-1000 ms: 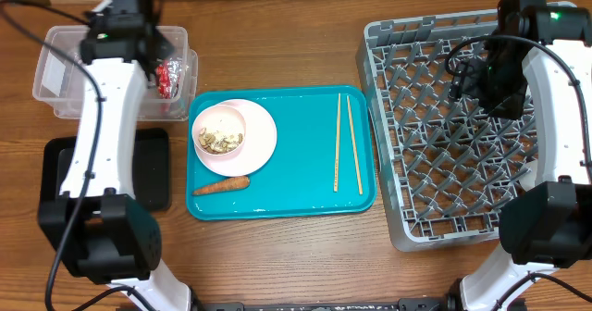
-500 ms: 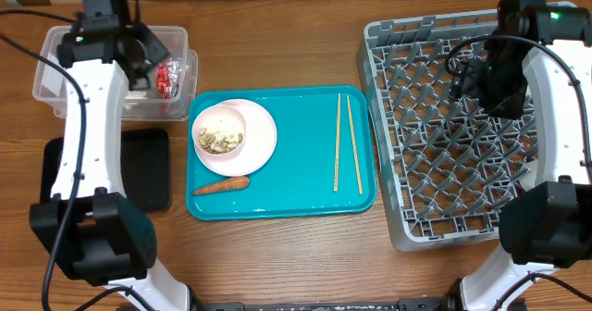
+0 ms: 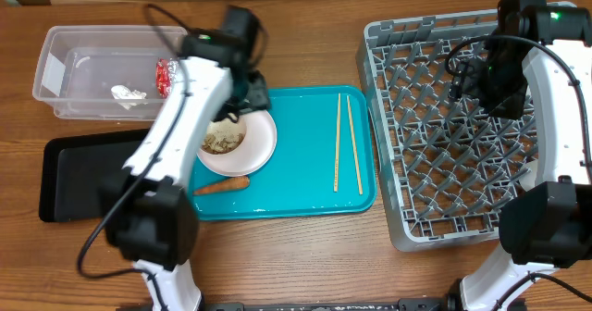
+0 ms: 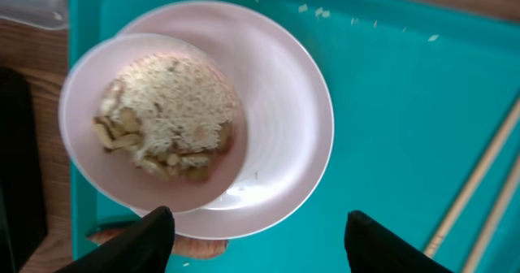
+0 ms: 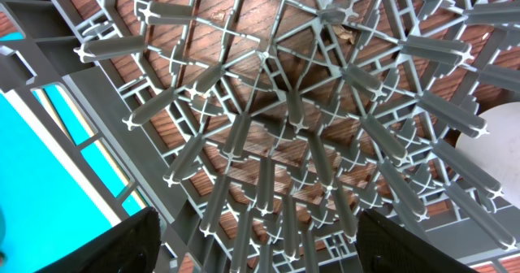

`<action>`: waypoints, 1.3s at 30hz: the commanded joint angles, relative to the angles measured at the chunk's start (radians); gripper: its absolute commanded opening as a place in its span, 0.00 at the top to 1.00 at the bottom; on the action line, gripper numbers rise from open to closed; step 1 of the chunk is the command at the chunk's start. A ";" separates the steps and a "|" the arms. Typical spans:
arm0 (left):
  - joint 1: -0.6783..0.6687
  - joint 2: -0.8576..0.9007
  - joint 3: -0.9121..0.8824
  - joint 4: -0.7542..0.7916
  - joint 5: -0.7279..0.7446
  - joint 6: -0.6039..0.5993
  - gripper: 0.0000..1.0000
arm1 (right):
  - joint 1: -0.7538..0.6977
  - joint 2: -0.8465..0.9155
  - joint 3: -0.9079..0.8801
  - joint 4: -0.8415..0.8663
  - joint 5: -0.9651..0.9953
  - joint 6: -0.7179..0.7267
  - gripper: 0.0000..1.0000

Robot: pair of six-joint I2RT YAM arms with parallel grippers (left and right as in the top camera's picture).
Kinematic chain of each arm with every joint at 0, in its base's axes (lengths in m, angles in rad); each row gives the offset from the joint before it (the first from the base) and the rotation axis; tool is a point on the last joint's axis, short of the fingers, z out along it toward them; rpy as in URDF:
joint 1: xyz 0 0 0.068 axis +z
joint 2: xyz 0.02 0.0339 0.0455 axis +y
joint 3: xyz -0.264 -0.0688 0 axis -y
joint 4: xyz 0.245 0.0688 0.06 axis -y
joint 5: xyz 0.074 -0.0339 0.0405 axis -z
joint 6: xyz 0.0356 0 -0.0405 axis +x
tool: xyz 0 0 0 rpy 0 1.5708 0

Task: Sort waste into correct bins and load items into the dishwasher
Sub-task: 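Grasp the pink rice bowl rim with the left gripper and lift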

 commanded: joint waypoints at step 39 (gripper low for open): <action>-0.035 0.205 -0.050 0.067 -0.032 0.000 0.88 | 0.000 -0.036 0.024 -0.005 0.006 -0.003 0.21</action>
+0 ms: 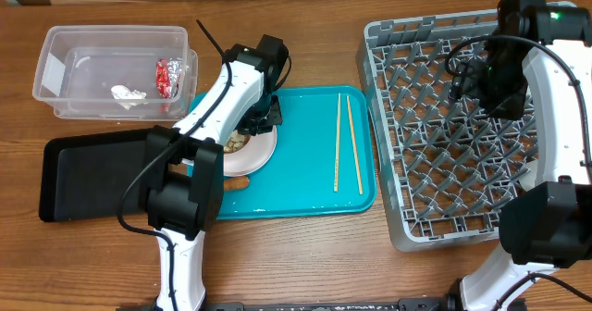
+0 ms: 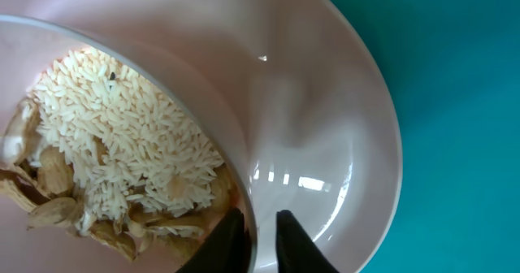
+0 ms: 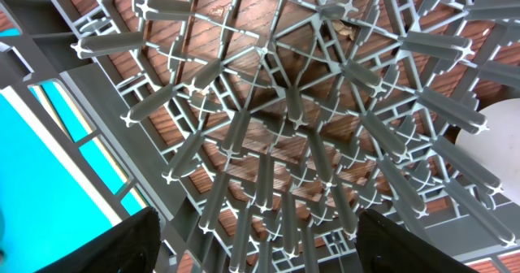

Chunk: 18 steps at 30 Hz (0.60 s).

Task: Sort waste into correct bins and load items into the dishwasher
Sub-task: 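Grasp the pink rice bowl rim with the left gripper and lift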

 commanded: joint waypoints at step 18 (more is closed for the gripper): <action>0.029 -0.214 0.085 -0.156 0.029 -0.028 0.96 | 0.000 -0.036 0.024 0.002 0.006 -0.003 0.21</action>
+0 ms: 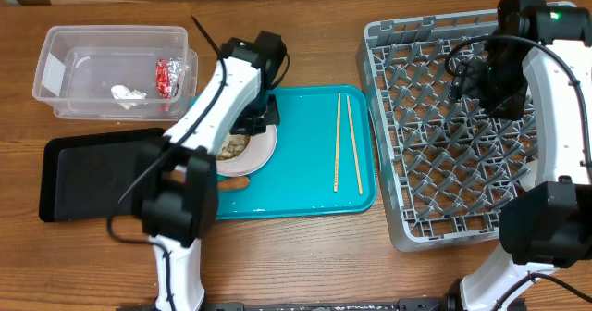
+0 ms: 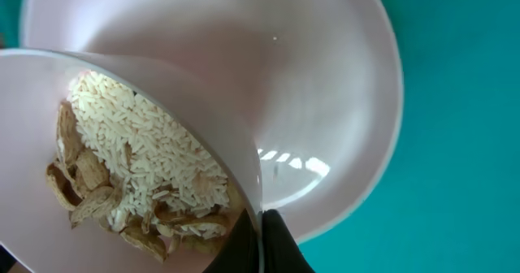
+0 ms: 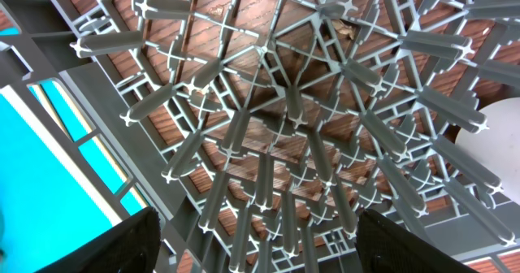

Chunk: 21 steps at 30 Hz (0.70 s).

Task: Sort waste into correct bins and load items into the dishwasher
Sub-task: 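Grasp the pink rice bowl rim with the left gripper and lift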

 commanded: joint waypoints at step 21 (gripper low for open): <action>0.486 -0.251 0.034 -0.135 0.549 0.398 0.96 | 0.000 -0.036 0.024 0.005 0.021 -0.004 0.21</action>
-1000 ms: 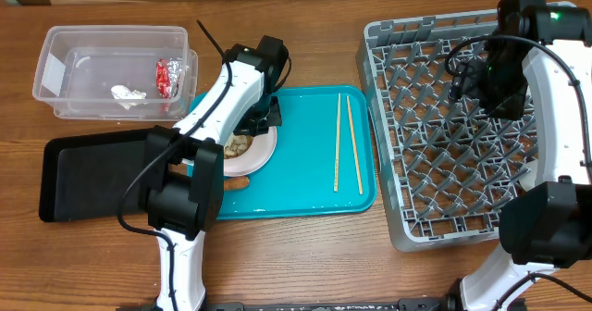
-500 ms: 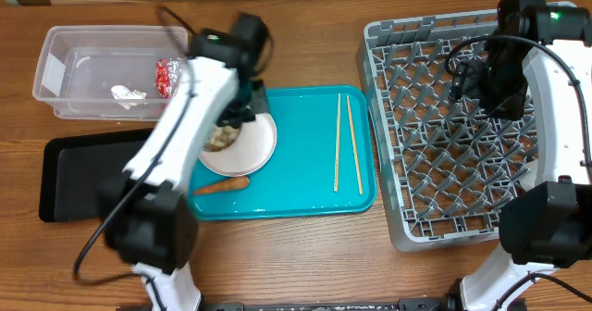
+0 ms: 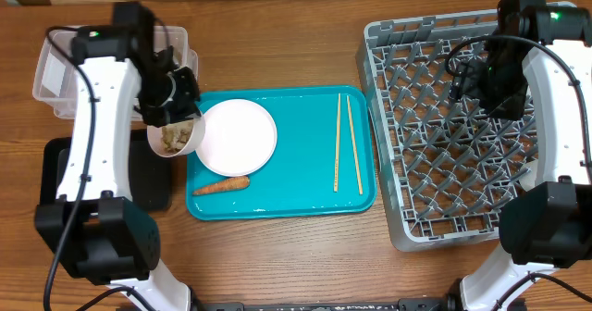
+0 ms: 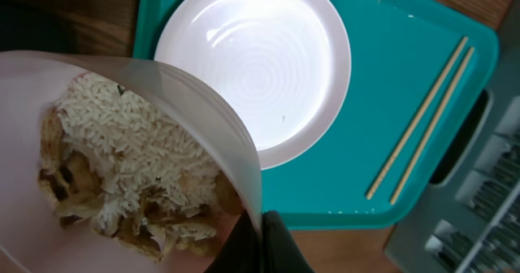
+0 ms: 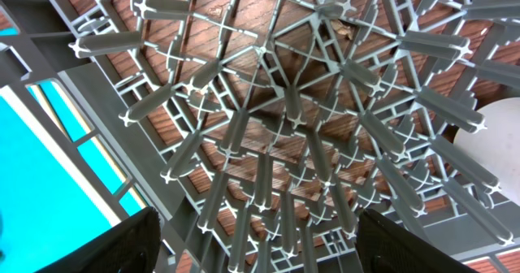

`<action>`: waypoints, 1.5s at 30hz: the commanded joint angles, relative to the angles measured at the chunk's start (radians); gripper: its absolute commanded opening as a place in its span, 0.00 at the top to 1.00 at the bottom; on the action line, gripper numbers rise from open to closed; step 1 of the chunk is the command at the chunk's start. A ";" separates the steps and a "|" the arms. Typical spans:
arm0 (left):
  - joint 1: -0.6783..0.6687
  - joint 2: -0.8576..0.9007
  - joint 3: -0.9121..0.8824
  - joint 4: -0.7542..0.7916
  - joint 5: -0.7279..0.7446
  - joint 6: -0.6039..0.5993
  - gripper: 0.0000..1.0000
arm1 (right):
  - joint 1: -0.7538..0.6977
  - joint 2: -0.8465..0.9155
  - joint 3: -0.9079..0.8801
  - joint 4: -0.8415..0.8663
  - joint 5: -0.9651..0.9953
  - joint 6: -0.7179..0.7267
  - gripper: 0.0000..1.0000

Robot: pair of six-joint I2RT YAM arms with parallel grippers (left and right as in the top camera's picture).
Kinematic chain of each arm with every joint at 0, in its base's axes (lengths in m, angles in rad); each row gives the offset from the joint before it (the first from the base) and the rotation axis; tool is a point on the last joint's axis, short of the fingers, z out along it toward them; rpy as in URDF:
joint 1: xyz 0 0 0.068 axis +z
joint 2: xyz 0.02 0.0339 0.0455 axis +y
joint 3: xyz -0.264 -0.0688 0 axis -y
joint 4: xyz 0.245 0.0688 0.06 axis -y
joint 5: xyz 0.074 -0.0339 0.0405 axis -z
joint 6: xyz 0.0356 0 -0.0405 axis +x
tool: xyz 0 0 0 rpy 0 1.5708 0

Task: Sort waste into correct bins and load items into the dishwasher
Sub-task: 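Grasp the pink rice bowl rim with the left gripper and lift, then tip the pink bowl over the black tray to dump the rice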

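Observation:
My left gripper (image 4: 262,224) is shut on the rim of a pink bowl (image 4: 122,159) of rice and food scraps. It holds the bowl (image 3: 172,137) in the air, between the teal tray's left edge and the black bin (image 3: 148,186). The white plate (image 3: 238,137) lies bare on the teal tray (image 3: 305,195), with a carrot (image 3: 220,185) in front of it and two chopsticks (image 3: 347,143) to its right. Over the grey dish rack (image 3: 435,172) hangs my right gripper (image 5: 260,249), open and holding nothing.
A clear plastic container (image 3: 48,70) with wrappers stands at the back left, behind the black bin. The dish rack fills the right side of the table. Bare wood shows along the front edge.
The bowl has come off the white plate and now hangs to the left, at the teal tray's left edge, still in my left gripper. The right arm has not moved.
My left gripper first stood open above the bowl on the plate. Then its fingers straddled the bowl's rim, and then they were shut on it. Now the bowl is lifted clear to the left and the plate lies bare. The right gripper stayed open over the rack.

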 commanded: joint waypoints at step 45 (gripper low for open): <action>0.784 -0.008 -0.526 0.110 0.995 0.700 0.96 | 0.000 -0.036 0.024 0.024 0.017 -0.003 0.21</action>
